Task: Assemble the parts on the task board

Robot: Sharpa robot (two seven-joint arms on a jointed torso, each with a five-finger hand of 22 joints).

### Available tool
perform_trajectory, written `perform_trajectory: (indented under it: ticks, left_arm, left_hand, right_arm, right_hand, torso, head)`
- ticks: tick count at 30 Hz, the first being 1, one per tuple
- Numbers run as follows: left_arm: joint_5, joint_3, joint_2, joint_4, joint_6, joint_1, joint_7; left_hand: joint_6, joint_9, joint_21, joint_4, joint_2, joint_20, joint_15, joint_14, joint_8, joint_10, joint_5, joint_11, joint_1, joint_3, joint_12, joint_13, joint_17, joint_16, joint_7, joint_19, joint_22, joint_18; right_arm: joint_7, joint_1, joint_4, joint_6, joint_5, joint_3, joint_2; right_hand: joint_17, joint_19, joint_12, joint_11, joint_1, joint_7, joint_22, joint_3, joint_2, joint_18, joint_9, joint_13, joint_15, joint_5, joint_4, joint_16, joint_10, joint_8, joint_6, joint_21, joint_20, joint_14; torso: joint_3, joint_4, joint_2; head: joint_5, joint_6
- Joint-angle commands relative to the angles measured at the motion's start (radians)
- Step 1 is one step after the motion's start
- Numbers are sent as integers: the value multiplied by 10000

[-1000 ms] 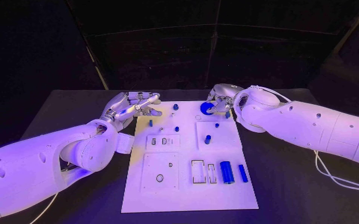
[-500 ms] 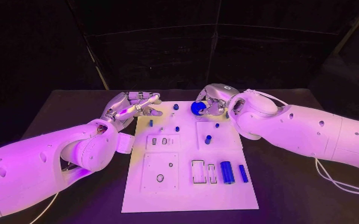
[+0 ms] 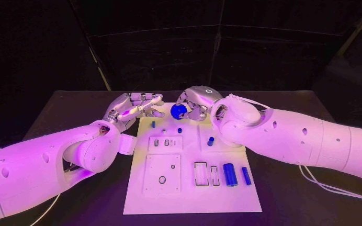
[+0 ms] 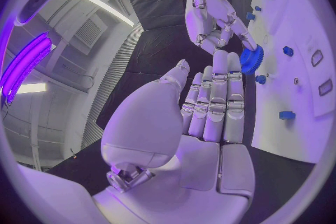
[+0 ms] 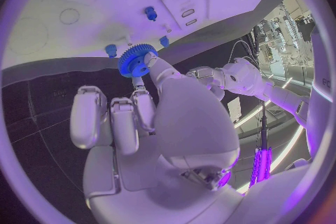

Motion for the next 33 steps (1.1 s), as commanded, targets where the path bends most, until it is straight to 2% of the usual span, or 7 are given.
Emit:
perform_trajectory:
  ticks: [1, 8, 9, 12, 25, 30, 33]
  left_arm:
    - [1, 9, 24, 25, 119, 15, 32]
    - [1, 10, 28, 39, 112, 16, 39]
    - [1, 10, 27, 39, 111, 16, 40]
    - [1, 10, 24, 43, 108, 17, 41]
    - [1, 10, 13, 46, 116, 19, 38]
    - [1, 10, 24, 30, 122, 19, 32]
    - [1, 10, 32, 21, 128, 19, 34]
  left_hand:
    - [-18, -10, -68, -49, -6, 28, -2, -88, -53, 8, 20, 76, 125, 8, -37, -6, 14, -39, 47, 37, -11, 31]
    - [-18, -9, -71, -60, 2, 28, -2, -91, -56, 10, 20, 75, 133, 18, -42, -6, 22, -43, 47, 38, -12, 31]
    - [-18, -9, -71, -60, 2, 28, -2, -91, -56, 10, 20, 75, 133, 18, -42, -6, 22, -43, 47, 38, -12, 31]
    - [-18, -9, -71, -60, 2, 28, -2, -91, -56, 10, 20, 75, 133, 18, -42, -6, 22, -43, 47, 38, -12, 31]
    - [-18, -9, -71, -60, 2, 28, -2, -91, -56, 10, 20, 75, 133, 18, -42, -6, 22, -43, 47, 38, -12, 31]
    - [-18, -9, -71, -60, 2, 28, -2, -91, -56, 10, 20, 75, 133, 18, -42, -6, 22, -43, 47, 38, -12, 31]
    - [-14, -6, -76, -76, 9, 28, -2, -95, -59, 15, 19, 76, 142, 32, -50, -5, 38, -49, 47, 39, -14, 31]
  right_arm:
    - [-49, -38, -342, 7, -341, -2, 365]
    - [-19, -122, -1053, 271, -355, -5, 968]
    - [-15, -128, -1120, 308, -356, -6, 1020]
    - [-29, -145, -1336, 510, -358, -9, 1185]
    - [-197, -155, -1710, 1130, -299, -50, 1347]
    - [-437, -155, -1769, 1052, -390, -56, 1333]
    - [-496, -155, -1777, 949, -439, -58, 1311]
  right_hand:
    - [1775, 62, 9, 13, -102, -148, 8, 75, -19, -100, 20, 57, -46, -31, -1, 53, 20, 6, 265, 35, -22, 867]
    - [1776, 65, -8, 16, -137, -145, 18, 111, -38, -102, 17, 43, -44, -58, 3, 53, 6, -18, 259, 40, -22, 867]
    - [1783, 66, -7, 17, -144, -144, 20, 119, -44, -103, 16, 46, -44, -62, 2, 55, 7, -25, 255, 41, -21, 869]
    - [1771, 64, -13, 20, -166, -139, 17, 135, -58, -102, 15, 43, -42, -72, 4, 51, 1, -40, 247, 39, -20, 866]
    - [1738, 62, -90, 47, -288, -108, 25, 205, -142, -105, 10, -29, -22, -146, 18, 37, -71, -127, 192, 40, -6, 858]
    - [1729, 55, -126, 58, -337, -96, 16, 226, -177, -103, 9, -64, -12, -183, 24, 32, -103, -164, 166, 34, 1, 856]
    - [1723, 55, -159, 71, -390, -81, 20, 237, -226, -105, 6, -95, -3, -192, 32, 29, -132, -207, 122, 35, 12, 854]
  torso:
    - [-1, 4, 15]
    - [-19, 21, 13]
    - [-6, 0, 9]
    - [2, -5, 11]
    - [19, -20, -2]
    - [32, -27, 7]
    - [19, -24, 5]
  head:
    - [10, -13]
    - [-4, -40]
    - [3, -56]
    - [14, -67]
    - [50, -118]
    - [39, -124]
    - [6, -139]
